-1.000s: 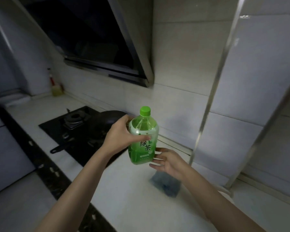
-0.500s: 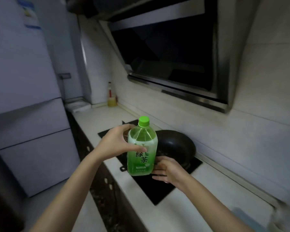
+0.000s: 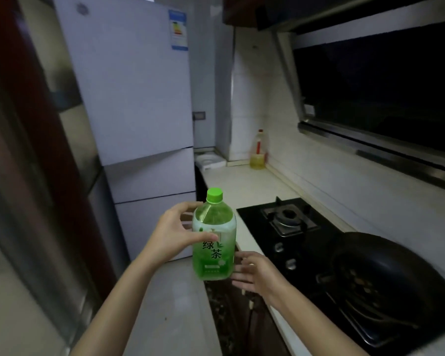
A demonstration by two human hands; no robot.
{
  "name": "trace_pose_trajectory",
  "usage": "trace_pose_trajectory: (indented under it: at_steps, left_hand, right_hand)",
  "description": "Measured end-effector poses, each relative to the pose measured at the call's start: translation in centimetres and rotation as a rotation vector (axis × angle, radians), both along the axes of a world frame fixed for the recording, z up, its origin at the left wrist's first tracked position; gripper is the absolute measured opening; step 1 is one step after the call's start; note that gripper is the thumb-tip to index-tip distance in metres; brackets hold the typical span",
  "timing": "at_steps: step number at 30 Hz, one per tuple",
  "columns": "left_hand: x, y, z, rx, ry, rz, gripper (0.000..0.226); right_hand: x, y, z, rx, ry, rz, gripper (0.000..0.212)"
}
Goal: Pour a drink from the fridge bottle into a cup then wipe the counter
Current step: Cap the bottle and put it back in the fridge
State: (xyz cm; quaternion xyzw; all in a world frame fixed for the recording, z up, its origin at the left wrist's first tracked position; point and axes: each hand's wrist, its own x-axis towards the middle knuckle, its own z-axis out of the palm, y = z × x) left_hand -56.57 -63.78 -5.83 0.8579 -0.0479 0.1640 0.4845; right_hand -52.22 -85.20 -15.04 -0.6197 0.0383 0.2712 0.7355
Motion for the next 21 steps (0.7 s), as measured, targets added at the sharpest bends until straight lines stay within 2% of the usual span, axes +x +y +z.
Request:
trace_pose_trajectory:
  at_steps: [11, 21]
  left_hand:
    - [1.9, 11.7, 0.0, -0.073, -0.044, 0.226, 0.081]
    - [9.7, 22.4, 2.9, -0.087, -0.074, 0.328, 0.070]
  right_hand:
    - [7.4, 13.0, 0.2, -0.012, -0.050, 0.199, 0.030]
    - [18.4, 25.8, 2.4, 0.051, -0.042, 0.338, 0.032]
